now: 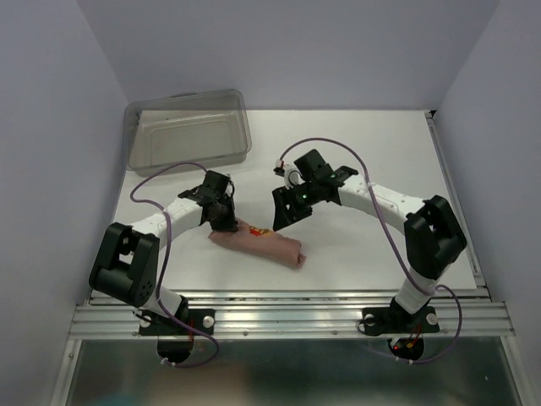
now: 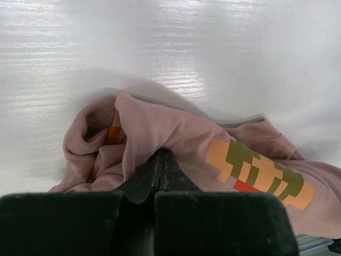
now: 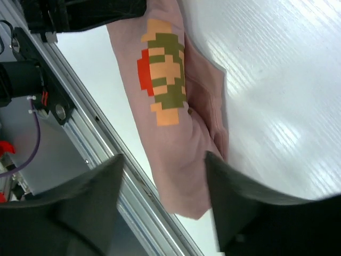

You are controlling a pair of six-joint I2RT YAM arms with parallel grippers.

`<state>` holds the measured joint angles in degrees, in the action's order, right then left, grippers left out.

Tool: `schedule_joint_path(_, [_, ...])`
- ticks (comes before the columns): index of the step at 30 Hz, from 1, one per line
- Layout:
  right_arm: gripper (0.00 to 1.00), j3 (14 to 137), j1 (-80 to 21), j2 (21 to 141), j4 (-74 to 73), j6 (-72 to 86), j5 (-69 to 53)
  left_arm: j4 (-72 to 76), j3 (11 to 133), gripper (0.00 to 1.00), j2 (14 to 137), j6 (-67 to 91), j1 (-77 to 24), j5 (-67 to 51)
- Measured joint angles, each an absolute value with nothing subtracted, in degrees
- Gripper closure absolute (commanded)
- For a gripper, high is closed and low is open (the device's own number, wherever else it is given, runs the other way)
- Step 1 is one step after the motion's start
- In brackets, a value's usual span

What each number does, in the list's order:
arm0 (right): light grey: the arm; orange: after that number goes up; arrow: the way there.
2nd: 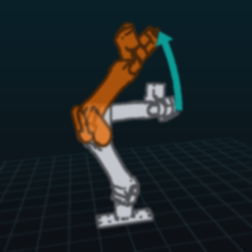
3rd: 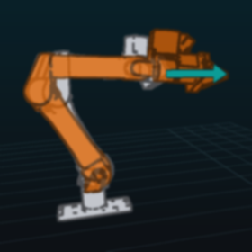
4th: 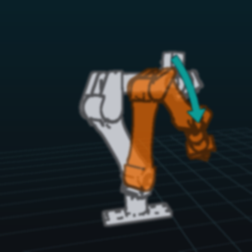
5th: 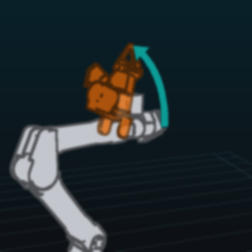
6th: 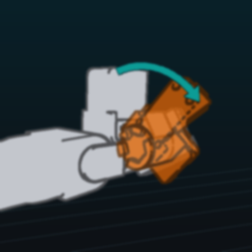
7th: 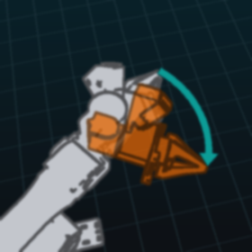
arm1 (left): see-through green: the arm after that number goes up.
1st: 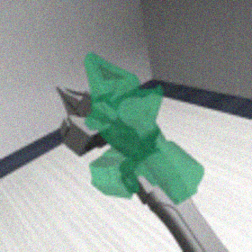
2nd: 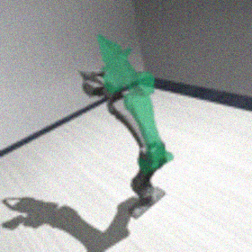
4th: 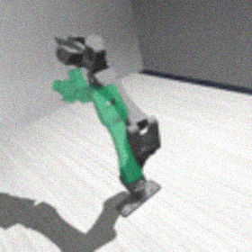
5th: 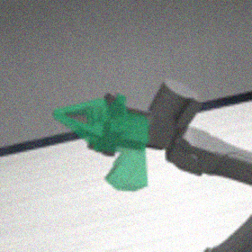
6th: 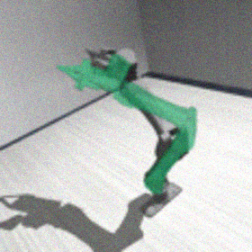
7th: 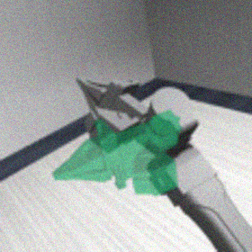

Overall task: Roll the t-shirts
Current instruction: Roll the T-shirt to the center of the board.

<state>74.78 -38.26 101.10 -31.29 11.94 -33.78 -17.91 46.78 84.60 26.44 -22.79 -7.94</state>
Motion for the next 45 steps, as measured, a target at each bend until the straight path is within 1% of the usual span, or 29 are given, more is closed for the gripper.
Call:
schedule_joint_path(2, [0.59, 73.19, -38.26, 98.91, -31.31, 12.01, -32.91, -17.85, 46.78, 1.0, 84.62, 26.44, -22.76, -8.05])
schedule_joint_path(3, [0.73, 72.12, -38.28, 97.67, -31.33, 12.47, -32.51, -17.82, 46.78, 1.0, 84.66, 26.44, -22.76, -8.12])
schedule_joint_path(5, [0.86, 70.67, -38.44, 96.09, -31.22, 13.54, -32.23, -17.8, 46.78, 1.0, 84.68, 26.44, -22.76, -8.19])
schedule_joint_path(9, [0.92, 68.36, -39.18, 94.72, -29.8, 15.25, -32.47, -17.76, 46.78, 1.0, 84.75, 26.44, -22.76, -8.21])
schedule_joint_path(14, [0.94, 63.02, -39.48, 95.15, -26.41, 18.09, -33.5, -17.52, 46.81, 1.0, 85.01, 26.44, -22.76, -8.27])
schedule_joint_path(17, [0.99, 60.71, -39.48, 95.83, -24.77, 19.7, -32.32, -17.52, 46.83, 1.0, 85.01, 26.44, -22.76, -8.27])
schedule_joint_path(25, [0.99, 55.64, -39.46, 99.0, -17.5, 24.14, -27.57, -17.32, 46.85, 1.0, 85.08, 26.41, -22.74, -8.14])
schedule_joint_path(33, [0.99, 55.35, -39.68, 97.73, -17.26, 24.84, -24.82, -17.67, 47.81, 1.0, 85.78, 26.17, -22.61, -8.08])
schedule_joint_path(38, [0.99, 56.07, -40.47, 95.24, -19.9, 24.23, -22.39, -20.88, 51.75, 1.0, 85.93, 24.8, -22.46, -5.37])
schedule_joint_path(40, [0.92, 57.43, -41.08, 93.58, -21.96, 24.14, -20.75, -21.37, 53.47, 1.0, 85.93, 24.23, -22.39, -4.45])
schedule_joint_path(45, [0.91, 64.14, -45.89, 91.94, -24.4, 24.21, -15.9, -21.52, 54.89, 1.0, 85.93, 23.77, -22.37, -4.05])
